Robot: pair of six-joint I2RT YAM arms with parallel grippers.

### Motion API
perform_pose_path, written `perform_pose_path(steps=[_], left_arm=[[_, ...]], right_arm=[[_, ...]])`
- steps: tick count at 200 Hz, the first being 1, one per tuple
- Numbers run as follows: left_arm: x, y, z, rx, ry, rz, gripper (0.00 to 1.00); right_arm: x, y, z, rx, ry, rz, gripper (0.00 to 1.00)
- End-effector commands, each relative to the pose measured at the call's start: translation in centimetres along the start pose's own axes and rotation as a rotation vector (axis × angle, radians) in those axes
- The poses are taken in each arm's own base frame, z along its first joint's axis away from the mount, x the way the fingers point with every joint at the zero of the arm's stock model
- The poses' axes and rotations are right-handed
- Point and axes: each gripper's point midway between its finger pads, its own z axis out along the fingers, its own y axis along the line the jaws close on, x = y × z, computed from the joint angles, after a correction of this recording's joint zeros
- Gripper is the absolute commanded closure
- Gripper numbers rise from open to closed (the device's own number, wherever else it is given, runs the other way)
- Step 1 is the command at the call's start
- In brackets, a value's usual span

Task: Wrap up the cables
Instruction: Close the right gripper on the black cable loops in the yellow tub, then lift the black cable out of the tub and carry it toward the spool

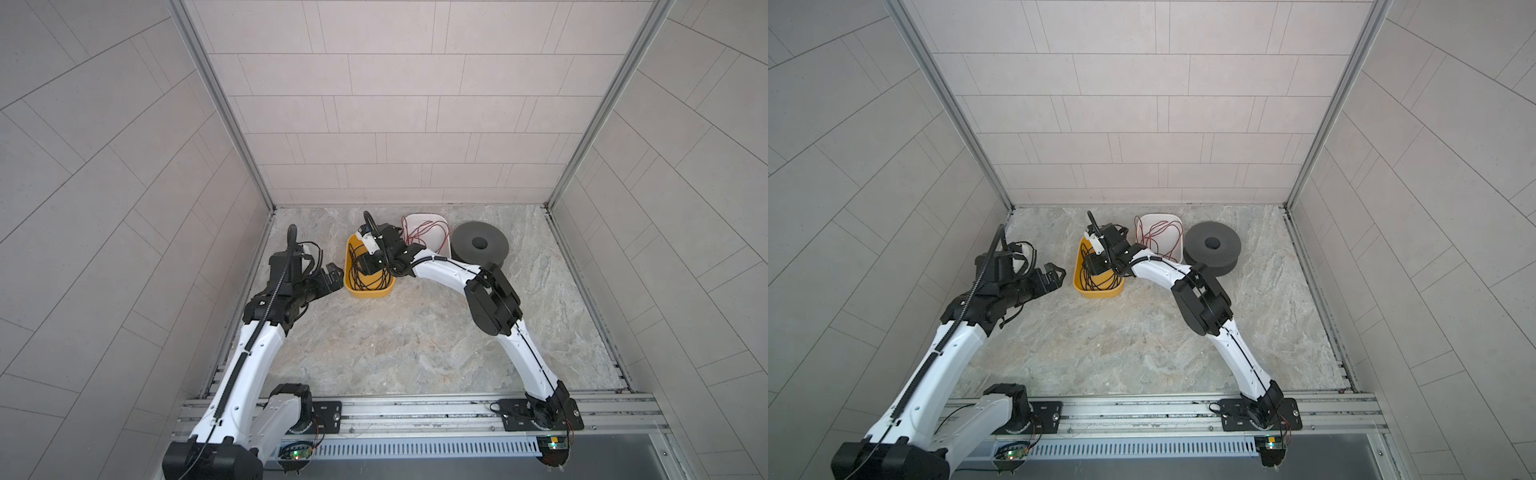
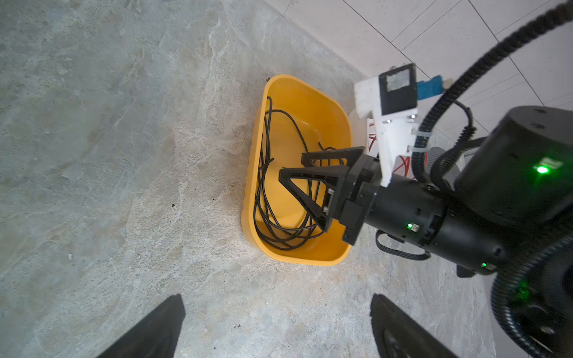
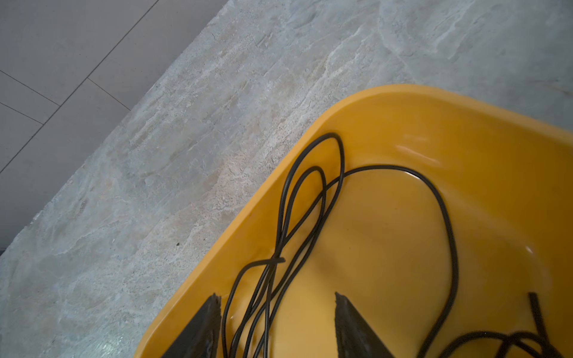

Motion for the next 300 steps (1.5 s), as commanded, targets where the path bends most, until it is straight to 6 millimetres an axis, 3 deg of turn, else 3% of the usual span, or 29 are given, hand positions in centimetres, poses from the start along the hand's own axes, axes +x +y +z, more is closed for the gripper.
perform_pose_path(steps=[1,72,121,181,233,300], left_arm=[[0.1,-0.1,0.1,0.018,-0.005,-0.005,0.00],[0.2,-0.3,0.2,0.033,0.001,-0.003,0.00],[0.3,-0.3,0.3,0.033,0.000,0.001,0.00],[0.2,-0.3,0.2,0.034,-0.005,0.004,0.00],[0.2,-0.3,0.2,0.033,-0.006,0.004,0.00],[0.0,-0.9,0.1,0.067,-0.017,0.018,0.00]], right_arm=[[0.4,0.1,1.1,-0.002,0.027,-0.016,0.42],[0.3,1.1,3.9,-0.069,0.029,0.024,0.45],[1.0,0.1,5.0,-0.038,0.039,0.049,0.60],[0.2,0.6,4.4,-0.062,0.029,0.052,0.87],[-2.8,1.2,1.5,-0.042,-0.035,0.010,1.00],[-8.4,4.5,-6.4,-0.076,-0.160,-0.059,1.00]])
